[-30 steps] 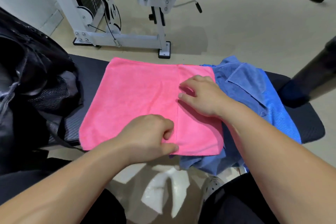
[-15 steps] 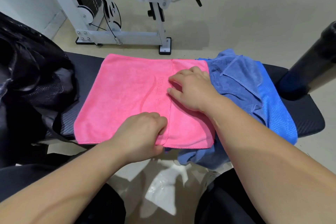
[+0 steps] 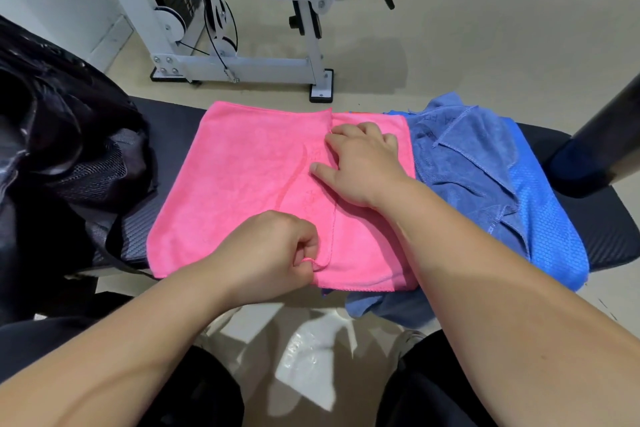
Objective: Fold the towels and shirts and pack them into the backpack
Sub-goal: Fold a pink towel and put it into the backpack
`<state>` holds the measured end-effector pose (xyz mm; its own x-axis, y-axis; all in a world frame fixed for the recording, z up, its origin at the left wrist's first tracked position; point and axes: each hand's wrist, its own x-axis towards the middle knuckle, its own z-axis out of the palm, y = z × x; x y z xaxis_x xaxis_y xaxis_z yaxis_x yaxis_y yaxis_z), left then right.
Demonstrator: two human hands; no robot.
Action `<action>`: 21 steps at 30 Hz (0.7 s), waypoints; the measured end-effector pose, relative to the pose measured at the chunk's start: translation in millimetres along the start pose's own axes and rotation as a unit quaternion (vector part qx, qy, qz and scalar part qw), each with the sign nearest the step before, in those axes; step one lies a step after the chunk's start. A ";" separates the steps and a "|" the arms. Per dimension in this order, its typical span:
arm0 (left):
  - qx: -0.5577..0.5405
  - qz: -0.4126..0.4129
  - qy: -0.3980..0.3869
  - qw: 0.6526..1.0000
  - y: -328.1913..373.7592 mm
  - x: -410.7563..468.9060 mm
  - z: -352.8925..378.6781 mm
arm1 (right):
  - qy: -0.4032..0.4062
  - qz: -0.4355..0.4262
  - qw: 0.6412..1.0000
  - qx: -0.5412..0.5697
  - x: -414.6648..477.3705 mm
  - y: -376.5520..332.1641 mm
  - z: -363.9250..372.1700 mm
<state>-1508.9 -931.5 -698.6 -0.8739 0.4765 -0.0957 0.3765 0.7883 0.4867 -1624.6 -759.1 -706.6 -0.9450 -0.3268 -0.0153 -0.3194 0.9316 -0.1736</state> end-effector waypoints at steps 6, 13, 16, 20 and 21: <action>-0.119 -0.025 0.020 0.992 9.5 -4.7 -30.6 | 0.060 0.016 0.937 0.345 6.2 0.8 -11.4; -0.171 0.045 0.015 0.984 62.9 5.2 -52.0 | 0.113 0.076 0.865 0.483 -3.9 30.9 -52.9; -0.122 0.081 -0.028 0.989 81.8 22.5 -35.5 | 0.115 0.126 0.901 0.400 -17.5 53.7 -55.1; -0.078 0.080 -0.054 0.992 90.3 44.3 -0.9 | 0.021 0.147 0.937 0.315 -33.9 67.1 -46.3; -0.068 0.073 -0.061 0.993 88.9 46.9 7.1 | 0.001 0.150 0.934 0.325 -36.2 68.1 -44.4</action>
<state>-1514.2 -836.2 -666.0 -0.7663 0.6318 -0.1169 0.4440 0.6522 0.6143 -1615.3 -676.7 -674.2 -0.9854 -0.0663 -0.1569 0.0690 0.6872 -0.7232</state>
